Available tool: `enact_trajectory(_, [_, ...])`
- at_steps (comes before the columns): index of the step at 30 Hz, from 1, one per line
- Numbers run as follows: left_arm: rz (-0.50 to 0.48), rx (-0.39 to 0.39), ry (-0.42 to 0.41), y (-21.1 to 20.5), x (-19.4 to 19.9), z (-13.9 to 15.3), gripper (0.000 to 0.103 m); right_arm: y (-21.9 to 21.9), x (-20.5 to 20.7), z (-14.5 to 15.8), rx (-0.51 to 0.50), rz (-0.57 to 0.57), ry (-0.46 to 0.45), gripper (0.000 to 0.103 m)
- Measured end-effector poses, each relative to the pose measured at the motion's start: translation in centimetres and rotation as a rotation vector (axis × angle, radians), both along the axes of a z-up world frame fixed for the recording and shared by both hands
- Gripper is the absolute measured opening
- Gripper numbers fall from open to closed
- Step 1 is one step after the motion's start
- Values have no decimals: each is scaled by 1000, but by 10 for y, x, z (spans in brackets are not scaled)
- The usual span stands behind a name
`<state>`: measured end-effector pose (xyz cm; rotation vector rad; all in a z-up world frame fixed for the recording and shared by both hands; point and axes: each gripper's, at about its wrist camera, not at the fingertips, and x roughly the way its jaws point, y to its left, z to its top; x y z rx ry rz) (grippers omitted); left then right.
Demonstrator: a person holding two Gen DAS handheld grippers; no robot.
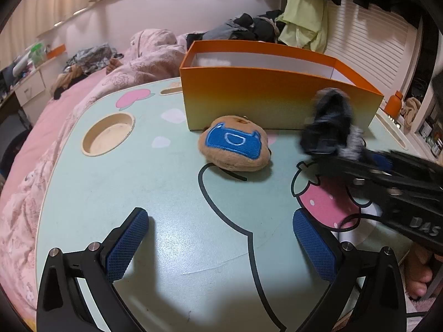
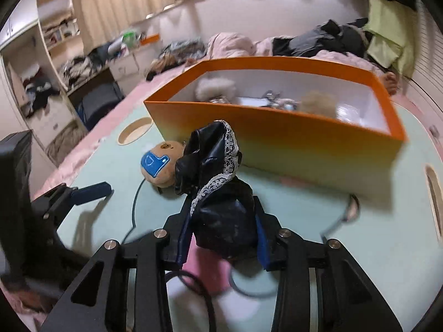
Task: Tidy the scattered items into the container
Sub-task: 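Grasp the black lace-trimmed bag with the right gripper, then grasp the brown bear plush with the left gripper while the right gripper lifts the black bag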
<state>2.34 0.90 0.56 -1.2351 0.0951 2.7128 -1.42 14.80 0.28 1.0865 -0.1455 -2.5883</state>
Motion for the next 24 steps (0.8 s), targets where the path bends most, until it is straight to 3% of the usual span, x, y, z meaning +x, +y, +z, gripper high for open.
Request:
enact_trajectory(6, [13,-1,-23,-2,-1,2,103,40,31,12,-47,-128,87,39])
enact_trajectory(11, [-5,70,-36,-3,-11,13,103,39,32,9,-35,-120,81,39])
enact_trajectory(15, [-23,84,-10,3,-29,26,103,40,30,9,-32,-108,78,39])
enact_trajectory(18, [-14,23,-34,11,-51,23,87,44,31,9,-51,-115,78,39])
enact_trajectory(20, [-9,-19,-65,14,-63,14,63,48,31,8,-66,-120,75,39])
enact_trajectory(21, [-6,-21,-68,14,-66,12,61,50,31,8,-73,-121,73,39])
enact_trajectory(22, [-3,-20,-55,12,-64,13,49,51,31,7,-80,-124,71,39])
enact_trajectory(24, [-12,27,-58,7,-58,15,48,52,30,7,-86,-127,69,39])
